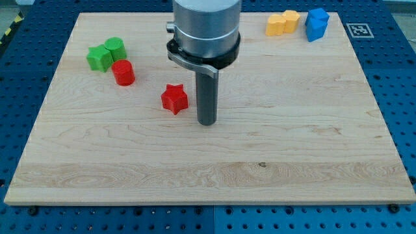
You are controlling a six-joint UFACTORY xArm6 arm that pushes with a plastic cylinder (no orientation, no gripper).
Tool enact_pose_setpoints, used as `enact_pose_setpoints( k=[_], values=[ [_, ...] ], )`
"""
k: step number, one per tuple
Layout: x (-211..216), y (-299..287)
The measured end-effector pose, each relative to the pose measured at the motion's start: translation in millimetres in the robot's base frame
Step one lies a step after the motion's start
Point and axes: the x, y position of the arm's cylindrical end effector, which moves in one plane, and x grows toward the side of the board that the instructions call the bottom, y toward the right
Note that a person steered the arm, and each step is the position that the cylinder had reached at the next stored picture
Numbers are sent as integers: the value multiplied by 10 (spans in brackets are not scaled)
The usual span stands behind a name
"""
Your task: Move the red star near the red circle
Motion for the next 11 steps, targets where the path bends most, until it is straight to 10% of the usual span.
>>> enact_pose_setpoints(
  k=[7, 9, 11],
  values=[
    [-364, -1032],
    [-213, 199],
    [-642, 36]
  ],
)
